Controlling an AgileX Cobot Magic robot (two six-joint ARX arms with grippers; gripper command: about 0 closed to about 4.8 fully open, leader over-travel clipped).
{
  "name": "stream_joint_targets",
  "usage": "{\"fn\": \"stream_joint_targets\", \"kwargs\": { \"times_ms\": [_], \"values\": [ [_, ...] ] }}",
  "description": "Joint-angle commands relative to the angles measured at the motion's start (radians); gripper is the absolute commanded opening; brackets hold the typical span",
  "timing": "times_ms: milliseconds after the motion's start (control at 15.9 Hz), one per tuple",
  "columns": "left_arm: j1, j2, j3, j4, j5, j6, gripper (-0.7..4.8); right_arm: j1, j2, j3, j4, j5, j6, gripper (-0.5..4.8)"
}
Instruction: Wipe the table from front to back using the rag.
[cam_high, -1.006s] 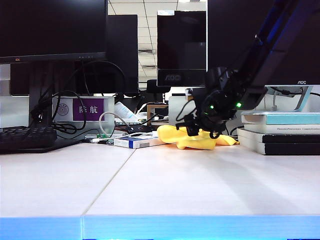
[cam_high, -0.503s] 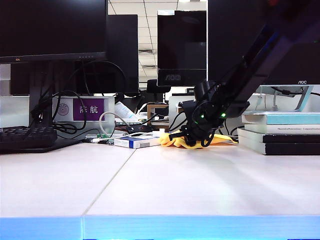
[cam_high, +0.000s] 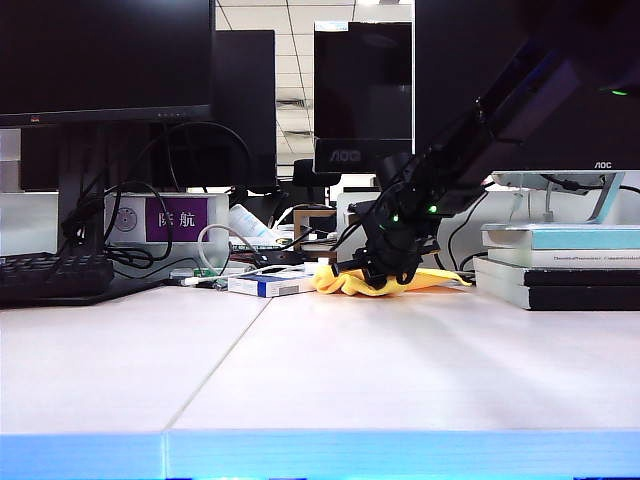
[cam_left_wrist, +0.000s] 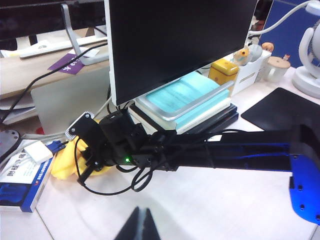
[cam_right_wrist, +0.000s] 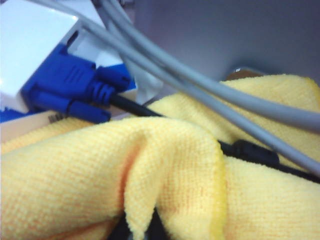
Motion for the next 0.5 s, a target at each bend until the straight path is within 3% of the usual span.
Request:
{"fn": "stream_joint_targets", "kwargs": {
  "times_ms": [63,503],
  "values": [
    [-0.002,-0.001,0.005,0.013,0.010,-0.003,-0.05,0.008,-0.014,-0.004,-0.130,-0.006,-0.001,-0.06],
    [-0.002,-0.001,0.005,0.012,0.050,-0.004,-0.05,0.009,-0.085,-0.005,-0.335,-0.006,0.003,-0.06]
  ]
}}
